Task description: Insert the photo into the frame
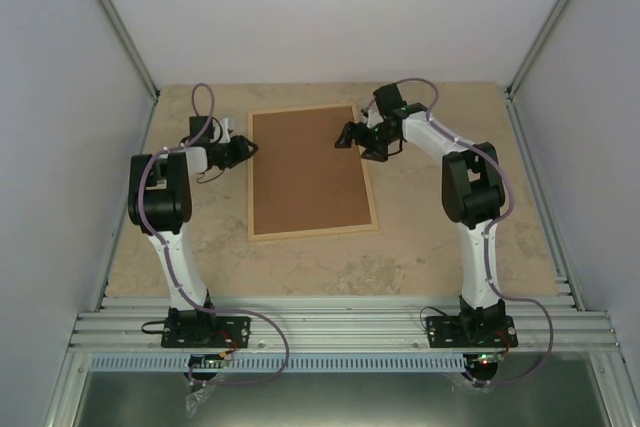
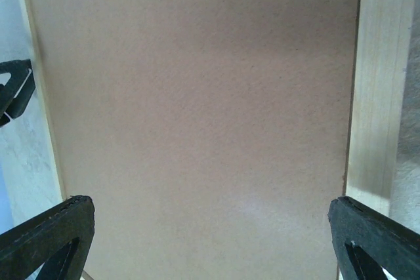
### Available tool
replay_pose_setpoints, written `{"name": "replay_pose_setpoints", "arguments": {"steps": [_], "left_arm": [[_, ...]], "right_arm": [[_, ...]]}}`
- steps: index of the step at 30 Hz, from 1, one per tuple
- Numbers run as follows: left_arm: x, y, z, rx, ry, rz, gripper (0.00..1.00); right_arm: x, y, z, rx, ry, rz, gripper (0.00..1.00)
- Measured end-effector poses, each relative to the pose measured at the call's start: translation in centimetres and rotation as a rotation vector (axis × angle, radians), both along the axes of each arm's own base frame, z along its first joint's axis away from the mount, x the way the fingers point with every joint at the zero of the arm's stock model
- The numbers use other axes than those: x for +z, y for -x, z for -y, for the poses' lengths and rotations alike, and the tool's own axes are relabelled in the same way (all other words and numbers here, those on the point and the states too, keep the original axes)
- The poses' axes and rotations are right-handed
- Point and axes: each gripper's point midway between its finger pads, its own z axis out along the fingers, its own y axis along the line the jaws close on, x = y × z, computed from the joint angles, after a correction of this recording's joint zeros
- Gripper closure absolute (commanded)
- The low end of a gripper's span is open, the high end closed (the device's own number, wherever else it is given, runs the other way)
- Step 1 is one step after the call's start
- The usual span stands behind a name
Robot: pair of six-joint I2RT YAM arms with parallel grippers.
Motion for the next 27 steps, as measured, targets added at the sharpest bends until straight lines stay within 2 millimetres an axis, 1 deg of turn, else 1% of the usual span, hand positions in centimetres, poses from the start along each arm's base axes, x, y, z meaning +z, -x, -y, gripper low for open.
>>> {"name": "replay_pose_setpoints", "arguments": {"steps": [3,8,13,16,18,21,25,27], "left_arm": [[0.0,0.0,0.0,0.001,0.001,-0.001,0.55],[0.0,0.0,0.0,0.001,0.002,-0.001,0.55],[0.0,0.0,0.0,0.0,0.002,-0.001,0.53],[0.0,0.0,0.1,-0.011,-0.005,0.005,0.52],[0.1,0.1,0.1,-0.025,-0.019,0.007,0.51],[0.1,0.3,0.2,-0.062,-0.056,0.002,0.46],[0.2,1.0,0.4,-0.128,-0.116,-0.012,0.41],[0.2,1.5,0.4,-0.158,-0.16,-0.025,0.4]], "right_arm": [[0.1,0.2,-0.1,0.005,-0.001,0.001,0.03],[-0.8,1.0,0.0,0.01,0.004,-0.027,0.04],[-0.7,0.8,-0.1,0.023,-0.001,-0.007,0.04],[-0.3,0.7,-0.5,0.058,-0.02,0.021,0.03],[0.1,0.5,-0.8,0.098,-0.038,0.058,0.03],[1.6,-0.1,-1.2,0.179,-0.074,0.136,0.03],[5.1,-1.1,-1.5,0.349,-0.121,0.332,0.02],[6.5,-0.9,-1.3,0.429,-0.115,0.423,0.02]]}}
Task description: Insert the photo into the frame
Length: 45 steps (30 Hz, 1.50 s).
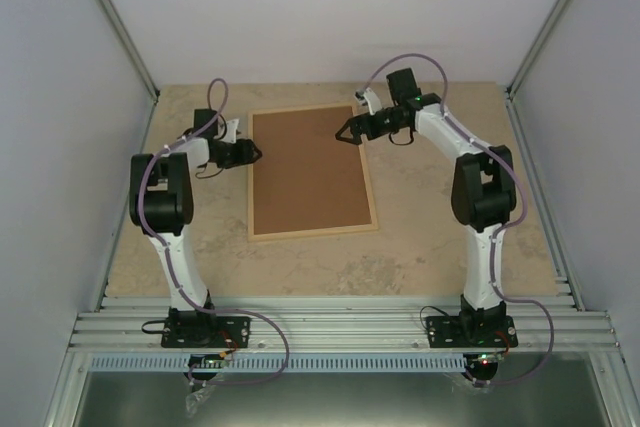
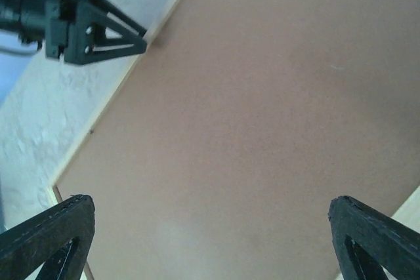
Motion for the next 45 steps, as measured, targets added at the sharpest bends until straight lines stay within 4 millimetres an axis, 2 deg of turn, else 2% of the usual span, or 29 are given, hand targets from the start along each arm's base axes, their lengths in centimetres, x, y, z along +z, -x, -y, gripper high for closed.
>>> {"name": "replay_pose_setpoints", "arguments": {"steps": [3,6,10,15,18,23,28,30,34,37,39,41,45], "left_arm": [[-0.1,0.5,0.0,-0.047,-0.067,-0.016,0.41],[-0.3,0.6,0.0,-0.084,-0.116,-0.041,0.46],[-0.6,0.5,0.8,-0.147,-0.182,-0.038,0.53],[-1.0,0.9,2.3,-0.242,-0.267,-0.015,0.61],[-1.2,1.3,3.9,-0.314,-0.318,0.008,0.64],[-1.2,1.7,6.1,-0.384,-0.352,0.035,0.7],[-1.0,1.5,7.3,-0.426,-0.408,0.053,0.72],[-1.0,1.1,8.1,-0.456,-0.434,0.067,0.67],[-0.7,1.0,9.4,-0.483,-0.452,0.081,0.44],[-0.4,1.7,9.6,-0.475,-0.439,0.069,0.24],[0.6,2.9,9.3,-0.444,-0.42,0.057,0.05],[3.3,3.9,8.9,-0.401,-0.404,0.084,0.01],[12.4,4.9,7.4,-0.225,-0.34,0.238,0.01]], "right_arm": [[1.3,1.4,0.6,0.095,0.021,0.115,0.02],[1.4,3.3,1.2,0.178,0.05,0.178,0.03],[-0.1,4.9,2.1,0.252,0.084,0.196,0.08],[-2.0,7.1,3.9,0.301,0.104,0.166,0.08],[-1.3,8.4,4.4,0.323,0.103,0.186,0.09],[1.2,9.2,4.2,0.356,0.085,0.268,0.12],[1.5,9.8,4.2,0.388,0.081,0.301,0.14],[1.3,10.0,4.2,0.401,0.08,0.307,0.16],[0.7,10.4,4.0,0.423,0.084,0.321,0.18],[0.3,10.7,3.7,0.434,0.095,0.34,0.2],[0.1,11.0,3.2,0.444,0.102,0.365,0.2],[0.1,11.4,2.5,0.459,0.107,0.393,0.2],[-0.3,12.2,1.1,0.494,0.117,0.441,0.2]]}}
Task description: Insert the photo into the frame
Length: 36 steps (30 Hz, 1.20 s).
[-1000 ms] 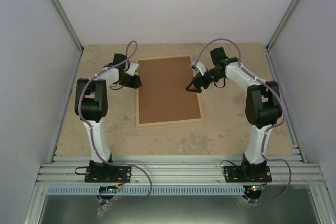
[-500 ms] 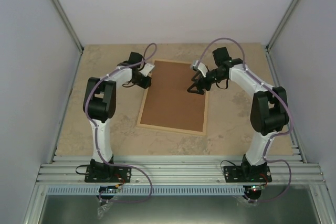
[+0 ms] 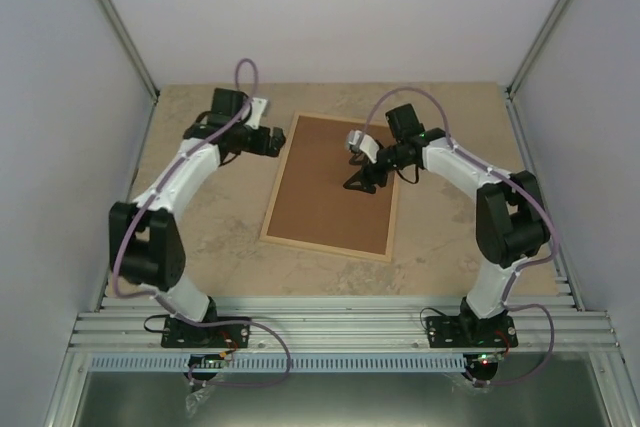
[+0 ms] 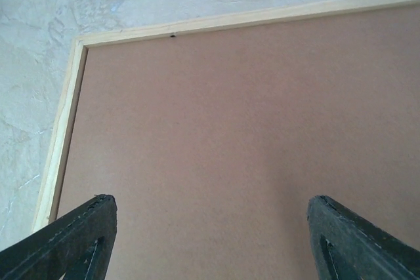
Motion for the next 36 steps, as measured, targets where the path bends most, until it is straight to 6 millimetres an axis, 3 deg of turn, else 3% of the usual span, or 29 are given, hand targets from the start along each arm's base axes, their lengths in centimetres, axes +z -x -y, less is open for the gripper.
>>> {"name": "replay_pose_setpoints", "arguments": {"steps": [2,4,5,8,12,16,20,29,36], "left_arm": [[3.1,0.3,-1.1,0.065,0.05,0.05,0.01],[3.6,0.7,-2.0,0.098,0.071,0.047,0.01],[2.9,1.0,-2.5,0.112,0.071,0.022,0.01],[-1.7,2.9,-3.5,0.146,0.041,-0.129,0.01],[-7.9,6.0,-4.1,0.16,-0.005,-0.335,0.01],[-11.0,7.6,-4.3,0.162,-0.032,-0.44,0.01],[-11.4,7.8,-4.5,0.171,-0.038,-0.456,0.02],[-13.3,7.9,-4.8,0.171,-0.079,-0.502,0.04],[-12.7,7.8,-4.3,0.134,-0.096,-0.496,0.04]], "right_arm": [[-0.3,0.4,-0.8,0.018,0.01,0.02,0.19],[-0.5,0.7,-1.7,0.037,0.021,0.044,0.19],[-0.5,0.5,-2.2,0.041,0.027,0.068,0.19],[-1.2,1.1,-3.9,0.072,0.043,0.096,0.19],[-3.9,0.9,-6.0,0.098,0.095,0.11,0.19],[-7.5,1.1,-7.0,0.108,0.165,0.089,0.19],[-9.2,1.2,-7.5,0.107,0.22,0.089,0.19],[-10.8,1.7,-8.0,0.104,0.297,0.127,0.19],[-10.9,1.8,-8.0,0.093,0.294,0.109,0.18]]}}
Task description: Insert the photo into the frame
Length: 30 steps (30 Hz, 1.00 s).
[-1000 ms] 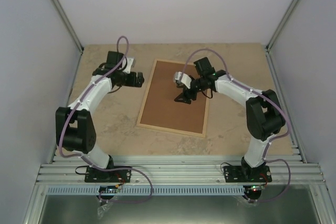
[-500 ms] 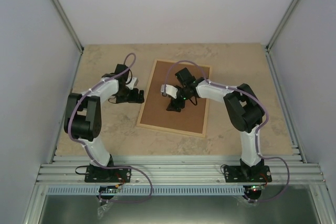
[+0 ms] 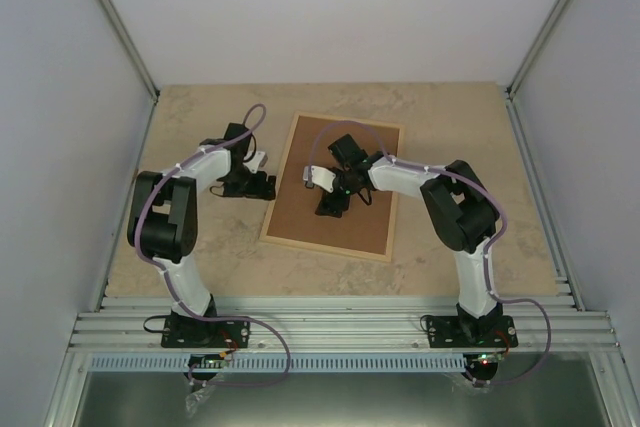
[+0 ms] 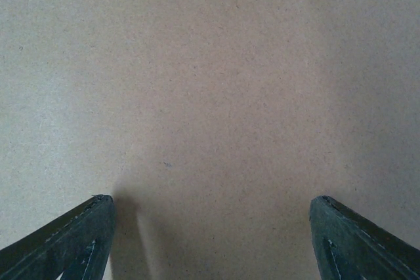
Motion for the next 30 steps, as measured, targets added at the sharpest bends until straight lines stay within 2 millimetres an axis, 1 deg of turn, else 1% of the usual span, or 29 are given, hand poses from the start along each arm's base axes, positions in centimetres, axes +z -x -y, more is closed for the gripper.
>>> {"name": "replay_pose_setpoints", "arguments": {"steps": [5,14,22,30], "left_arm": [[-0.11,0.46,-0.11,-0.019,-0.01,-0.015,0.05],[-0.16,0.54,-0.14,-0.023,-0.014,-0.017,0.06],[-0.17,0.8,0.67,-0.045,-0.011,-0.018,0.06],[-0.84,0.87,0.45,-0.044,-0.032,-0.026,0.08]], "right_arm": [[-0.17,0.02,0.06,-0.013,-0.007,-0.013,0.18],[-0.28,0.03,0.09,-0.018,-0.019,-0.02,0.18],[-0.26,0.01,0.09,-0.02,-0.021,-0.022,0.18],[-0.25,-0.09,0.19,-0.022,-0.024,-0.024,0.18]]}}
